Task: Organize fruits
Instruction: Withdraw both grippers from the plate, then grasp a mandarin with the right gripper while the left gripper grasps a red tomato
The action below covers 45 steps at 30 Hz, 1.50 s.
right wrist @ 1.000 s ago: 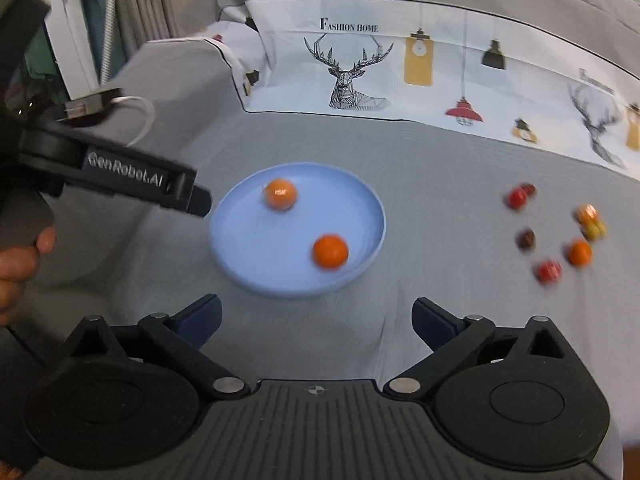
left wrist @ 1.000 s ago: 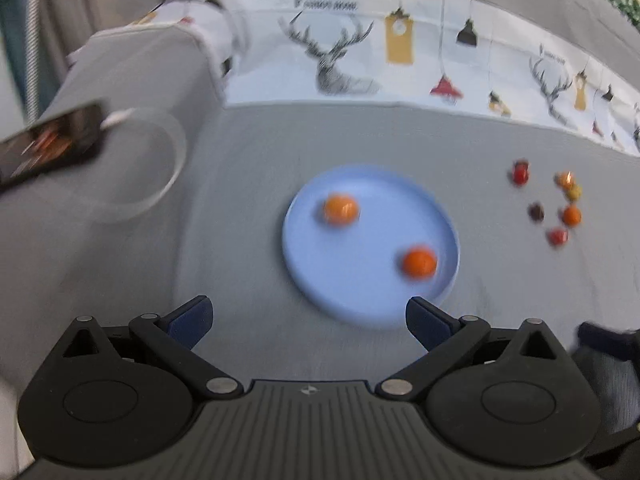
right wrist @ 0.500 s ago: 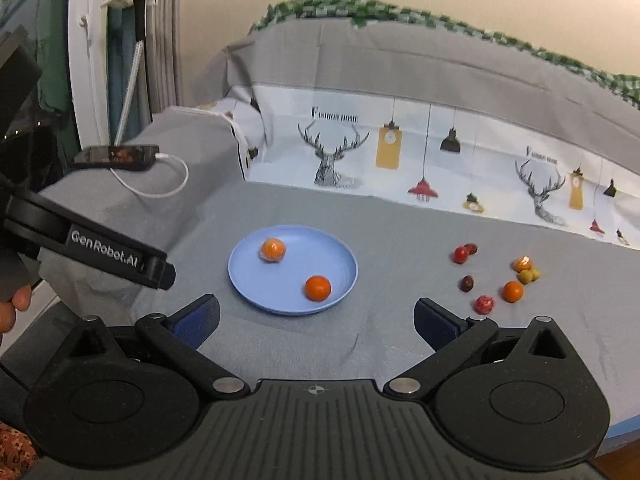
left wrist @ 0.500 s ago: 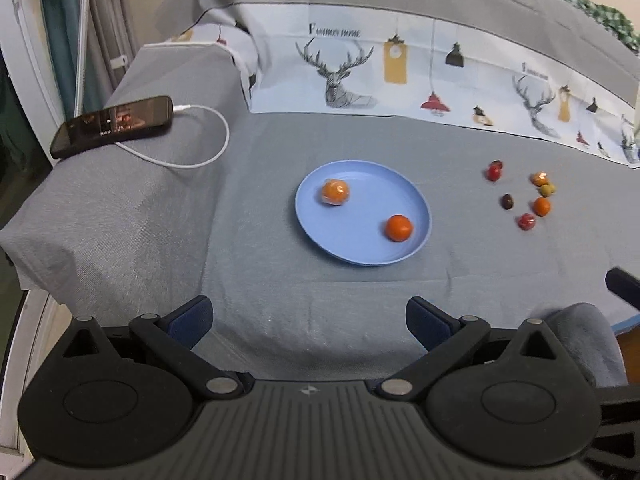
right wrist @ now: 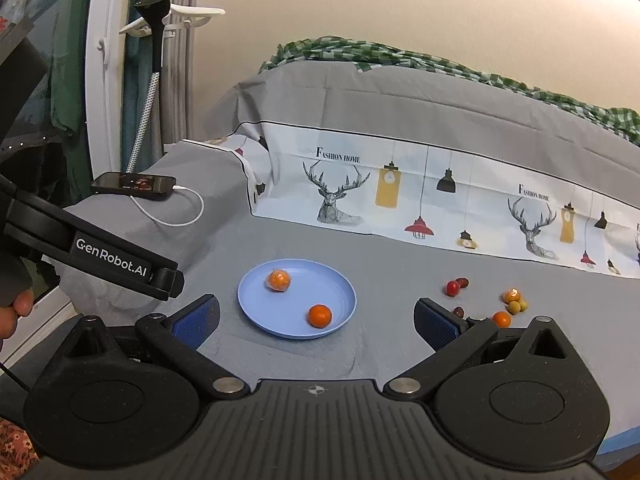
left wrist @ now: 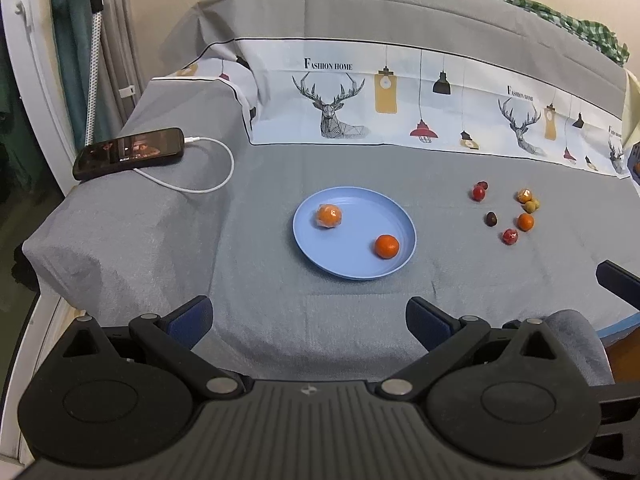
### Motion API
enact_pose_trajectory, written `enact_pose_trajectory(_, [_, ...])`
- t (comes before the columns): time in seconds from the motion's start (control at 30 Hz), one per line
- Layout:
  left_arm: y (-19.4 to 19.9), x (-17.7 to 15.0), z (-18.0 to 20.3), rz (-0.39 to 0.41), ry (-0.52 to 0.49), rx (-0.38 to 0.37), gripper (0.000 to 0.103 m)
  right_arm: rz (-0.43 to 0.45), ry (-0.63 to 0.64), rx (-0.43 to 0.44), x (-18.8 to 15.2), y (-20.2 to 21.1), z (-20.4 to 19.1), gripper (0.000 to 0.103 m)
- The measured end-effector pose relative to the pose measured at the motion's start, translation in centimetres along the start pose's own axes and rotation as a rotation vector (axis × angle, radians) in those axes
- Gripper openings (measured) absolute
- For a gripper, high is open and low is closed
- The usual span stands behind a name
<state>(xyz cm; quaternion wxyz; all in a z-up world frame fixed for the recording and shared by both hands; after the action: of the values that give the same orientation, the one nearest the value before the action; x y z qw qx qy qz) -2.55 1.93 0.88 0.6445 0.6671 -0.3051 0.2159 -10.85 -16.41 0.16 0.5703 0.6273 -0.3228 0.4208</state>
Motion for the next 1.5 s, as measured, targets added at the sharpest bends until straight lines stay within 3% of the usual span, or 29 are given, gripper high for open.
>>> enact_pose_trajectory(0.87, [-1.5, 0.2, 0.8, -0.027, -0.050, 0.026, 0.103, -0.034, -0.069, 0.038, -0.4, -1.5, 1.3, 0.102])
enact_pose_trajectory(1.13, [-3.4, 0.5, 0.9, -0.074, -0.050, 0.066, 0.103, -0.072, -0.142, 0.066, -1.1, -3.3, 2.6, 0.102])
enact_pose_trajectory(1.3, [-5.8, 1.9, 1.8, -0.112, -0.059, 0.093, 0.103, -0.073, -0.287, -0.040, -1.9, -5.6, 7.0, 0.102])
enact_pose_trajectory(1.5, [-10.5, 5.7, 6.2, -0.140, -0.082, 0.065, 0.103, -0.108, -0.424, -0.223, -4.2, -9.1, 14.0, 0.102])
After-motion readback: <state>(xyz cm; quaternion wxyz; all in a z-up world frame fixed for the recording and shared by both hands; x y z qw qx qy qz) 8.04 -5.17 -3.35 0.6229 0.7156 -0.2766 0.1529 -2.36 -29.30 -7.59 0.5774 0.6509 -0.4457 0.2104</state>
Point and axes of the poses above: each gripper's, at about its wrist camera, not at the fingertips, and y roughly against the way its jaws point, z to its right, x to its top, the point moved 1 cm from there along -y, roughly the way its jaws point, and after that the axes turned 4 degrees about x, right-handed, at the moved point
